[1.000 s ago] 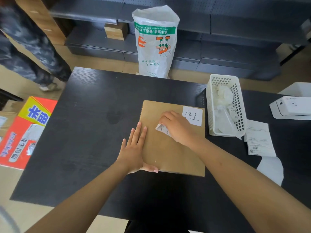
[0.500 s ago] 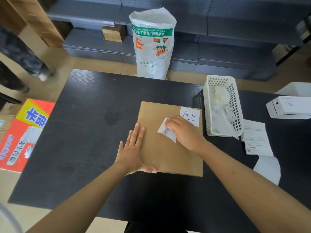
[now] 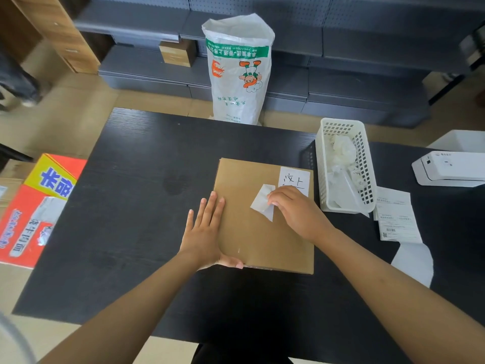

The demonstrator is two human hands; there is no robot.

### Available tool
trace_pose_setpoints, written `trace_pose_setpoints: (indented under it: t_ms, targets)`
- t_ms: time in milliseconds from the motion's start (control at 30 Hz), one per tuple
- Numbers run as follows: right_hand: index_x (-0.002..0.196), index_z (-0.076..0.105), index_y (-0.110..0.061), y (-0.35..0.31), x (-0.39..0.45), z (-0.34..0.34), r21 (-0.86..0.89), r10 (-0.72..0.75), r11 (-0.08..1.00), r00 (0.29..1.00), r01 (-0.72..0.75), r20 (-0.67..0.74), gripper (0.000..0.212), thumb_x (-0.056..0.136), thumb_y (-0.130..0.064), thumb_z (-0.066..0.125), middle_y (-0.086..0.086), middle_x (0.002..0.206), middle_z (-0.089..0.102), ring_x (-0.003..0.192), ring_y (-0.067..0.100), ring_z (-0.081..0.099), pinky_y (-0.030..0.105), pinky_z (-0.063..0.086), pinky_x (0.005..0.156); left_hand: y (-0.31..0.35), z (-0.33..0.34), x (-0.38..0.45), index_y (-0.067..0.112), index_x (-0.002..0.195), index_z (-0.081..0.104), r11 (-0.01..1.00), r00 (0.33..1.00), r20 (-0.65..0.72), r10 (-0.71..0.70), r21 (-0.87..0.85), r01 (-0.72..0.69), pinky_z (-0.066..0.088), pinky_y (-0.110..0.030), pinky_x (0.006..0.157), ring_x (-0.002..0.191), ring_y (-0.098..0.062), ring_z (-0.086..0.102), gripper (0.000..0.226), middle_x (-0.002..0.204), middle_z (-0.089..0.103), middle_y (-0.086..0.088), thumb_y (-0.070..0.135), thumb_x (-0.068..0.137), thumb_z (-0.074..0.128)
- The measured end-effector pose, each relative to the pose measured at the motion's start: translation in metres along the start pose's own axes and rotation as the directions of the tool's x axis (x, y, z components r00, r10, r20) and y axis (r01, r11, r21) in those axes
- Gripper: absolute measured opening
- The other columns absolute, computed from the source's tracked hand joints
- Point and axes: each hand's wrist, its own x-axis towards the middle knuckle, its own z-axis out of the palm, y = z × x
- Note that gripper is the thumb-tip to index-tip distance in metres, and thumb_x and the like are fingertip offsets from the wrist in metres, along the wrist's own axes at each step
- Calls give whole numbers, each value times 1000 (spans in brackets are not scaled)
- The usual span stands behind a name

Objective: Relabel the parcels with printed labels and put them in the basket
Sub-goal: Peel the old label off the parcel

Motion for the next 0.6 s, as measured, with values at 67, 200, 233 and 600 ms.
trace_pose_setpoints:
  t_ms: [67,200,233,600]
  targets:
    - [110,63,-15,2,-4,-1,3,6,1000,1000,-6,-4,23,96,-4,49,2,122,60,117,20,51,30,44,90,0,0,0,23,140,-38,1000,1000,-10,7,-7,-7,-14,-47,117,136,-17,-40,156,147,-45,7,88,42,63]
    - [109,62,-16,4,-15,-2,-5,20,1000,1000,-20,-21,22,97,-6,47,2,121,61,115,18,51,26,41,87,1,0,0,25,140,-39,1000,1000,-6,2,-27,-2,-12,-46,118,137,-16,-38,156,146,-46,9,87,42,65]
    - [109,62,-16,4,-17,-4,-2,21,1000,1000,-21,-23,22,97,-7,46,2,121,61,115,18,51,26,42,87,1,0,0,25,140,-39,1000,1000,-4,2,-31,-2,-11,-47,118,137,-17,-38,156,146,-46,10,86,42,66]
    - [106,62,-16,3,-49,-14,65,64,996,995,-59,-77,20,99,-10,43,-2,113,59,107,12,49,33,50,83,5,-4,-2,38,138,-38,990,998,31,-52,-129,55,1,-60,115,146,-28,-17,158,139,-48,24,77,38,77]
